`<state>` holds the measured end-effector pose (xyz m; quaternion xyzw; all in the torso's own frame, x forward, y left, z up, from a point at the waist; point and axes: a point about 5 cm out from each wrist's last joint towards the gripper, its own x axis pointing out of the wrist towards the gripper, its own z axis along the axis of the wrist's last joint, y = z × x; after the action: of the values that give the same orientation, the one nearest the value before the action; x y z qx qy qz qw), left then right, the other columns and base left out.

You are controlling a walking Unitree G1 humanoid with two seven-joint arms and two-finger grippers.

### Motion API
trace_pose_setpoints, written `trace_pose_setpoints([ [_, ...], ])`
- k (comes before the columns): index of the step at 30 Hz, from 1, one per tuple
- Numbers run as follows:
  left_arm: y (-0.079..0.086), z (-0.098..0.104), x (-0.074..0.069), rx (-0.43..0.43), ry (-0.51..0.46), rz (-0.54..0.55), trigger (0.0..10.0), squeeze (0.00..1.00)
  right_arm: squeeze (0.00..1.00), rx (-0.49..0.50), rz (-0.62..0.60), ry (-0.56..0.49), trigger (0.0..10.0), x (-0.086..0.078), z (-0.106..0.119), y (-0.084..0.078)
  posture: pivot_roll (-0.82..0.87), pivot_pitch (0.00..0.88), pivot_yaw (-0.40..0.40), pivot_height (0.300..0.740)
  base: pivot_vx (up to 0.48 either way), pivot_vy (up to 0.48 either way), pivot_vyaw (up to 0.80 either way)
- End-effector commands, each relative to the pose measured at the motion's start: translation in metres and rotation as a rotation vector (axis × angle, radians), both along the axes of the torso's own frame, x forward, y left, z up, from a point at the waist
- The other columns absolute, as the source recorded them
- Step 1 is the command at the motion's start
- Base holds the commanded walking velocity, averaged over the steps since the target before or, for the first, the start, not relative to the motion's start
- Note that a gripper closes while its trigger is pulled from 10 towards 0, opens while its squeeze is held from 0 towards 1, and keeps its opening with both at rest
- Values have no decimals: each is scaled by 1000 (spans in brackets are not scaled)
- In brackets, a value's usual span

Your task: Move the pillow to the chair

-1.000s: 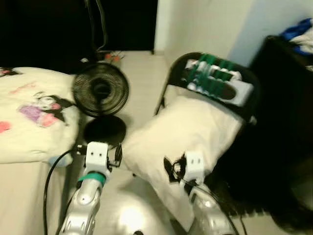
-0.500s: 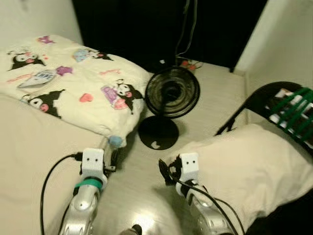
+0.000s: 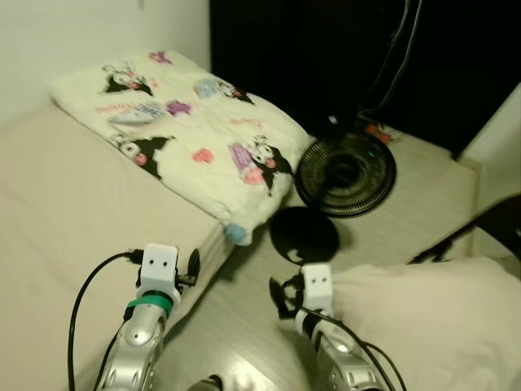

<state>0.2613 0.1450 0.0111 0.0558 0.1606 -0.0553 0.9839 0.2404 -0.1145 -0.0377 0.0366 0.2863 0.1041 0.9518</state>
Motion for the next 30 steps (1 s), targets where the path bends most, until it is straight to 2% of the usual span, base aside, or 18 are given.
trace_pose_setpoints([
  [1,-4,-28,-15,62,143,-49,10000,0,0,-36,-39,61,10000,-9,-10,-11,58,0,8,740,0,0,800],
  [3,-2,-34,-19,91,169,-53,10000,0,0,-32,-48,75,10000,-12,-13,-11,58,0,8,740,0,0,800],
  [5,9,-45,-27,59,235,-7,10000,0,0,-14,-65,98,10000,-18,-17,-13,46,0,16,740,0,0,800],
  [9,33,-64,-45,51,371,115,10000,0,0,-10,-127,168,10000,-28,-26,-21,30,0,27,740,0,0,800],
  [13,36,-67,-50,30,387,154,10000,0,0,-18,-179,190,10000,-29,-28,-31,35,21,17,740,0,0,800],
  [17,33,-69,-51,59,378,128,10000,0,0,-31,-231,221,10000,-33,-32,-42,55,16,15,740,0,0,800],
  [21,31,-69,-49,80,365,98,10000,0,0,-33,-229,225,10000,-35,-33,-42,71,36,29,740,0,0,800],
  [22,29,-67,-48,125,353,24,10000,0,0,-19,-238,231,10000,-39,-35,-39,100,66,66,740,0,0,800],
  [26,29,-66,-47,143,344,-9,10000,0,0,-5,-240,230,10000,-40,-36,-35,101,72,74,740,0,0,800],
  [30,30,-66,-47,165,335,-42,10000,0,0,-1,-233,247,10000,-52,-42,-25,85,67,123,740,0,0,800],
])
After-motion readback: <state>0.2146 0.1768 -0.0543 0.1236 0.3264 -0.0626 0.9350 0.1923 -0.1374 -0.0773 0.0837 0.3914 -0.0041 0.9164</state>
